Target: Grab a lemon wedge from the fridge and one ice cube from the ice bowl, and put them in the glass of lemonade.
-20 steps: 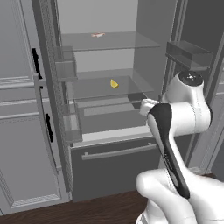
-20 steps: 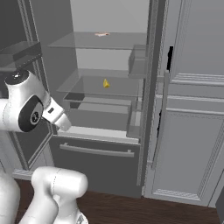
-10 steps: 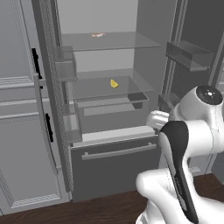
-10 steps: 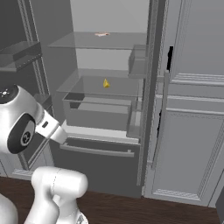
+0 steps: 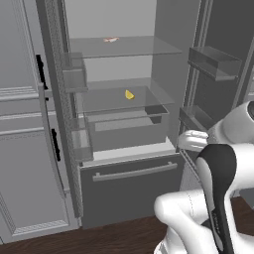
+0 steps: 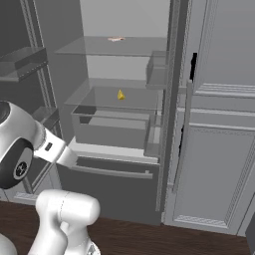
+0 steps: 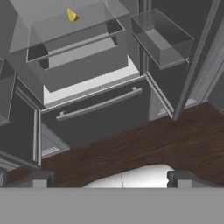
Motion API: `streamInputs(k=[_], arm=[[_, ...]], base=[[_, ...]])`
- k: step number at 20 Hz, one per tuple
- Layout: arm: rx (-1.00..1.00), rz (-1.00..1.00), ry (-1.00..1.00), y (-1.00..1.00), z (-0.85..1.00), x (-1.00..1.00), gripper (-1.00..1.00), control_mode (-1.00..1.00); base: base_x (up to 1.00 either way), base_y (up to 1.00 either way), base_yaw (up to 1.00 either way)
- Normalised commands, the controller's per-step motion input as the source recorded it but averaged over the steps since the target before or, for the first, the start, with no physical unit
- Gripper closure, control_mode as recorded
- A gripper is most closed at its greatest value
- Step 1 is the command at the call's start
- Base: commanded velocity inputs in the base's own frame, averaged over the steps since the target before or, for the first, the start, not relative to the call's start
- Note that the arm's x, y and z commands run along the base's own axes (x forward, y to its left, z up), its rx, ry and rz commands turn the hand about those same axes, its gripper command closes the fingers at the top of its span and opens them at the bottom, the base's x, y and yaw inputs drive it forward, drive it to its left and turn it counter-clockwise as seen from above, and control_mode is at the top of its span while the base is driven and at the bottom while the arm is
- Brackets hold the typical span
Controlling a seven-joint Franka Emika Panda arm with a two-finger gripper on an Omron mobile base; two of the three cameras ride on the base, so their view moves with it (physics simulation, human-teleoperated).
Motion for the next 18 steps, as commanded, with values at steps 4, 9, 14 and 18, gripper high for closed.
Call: streamInputs(k=[4,9,14,18], arm=[[0.00,0.03,0.00,0.00,0.00,0.00,-1.00,-1.00],[0.00,0.04,0.00,0.00,0.00,0.00,-1.00,1.00],[0.00,0.00,0.00,0.00,0.00,0.00,-1.00,1.00],[0.00,0.00,0.00,0.00,0.00,0.00,-1.00,1.00]], base=[[0.00,0.00,0.00],[0.00,0.00,0.00],[0.30,0.06,0.00],[0.56,0.17,0.00]])
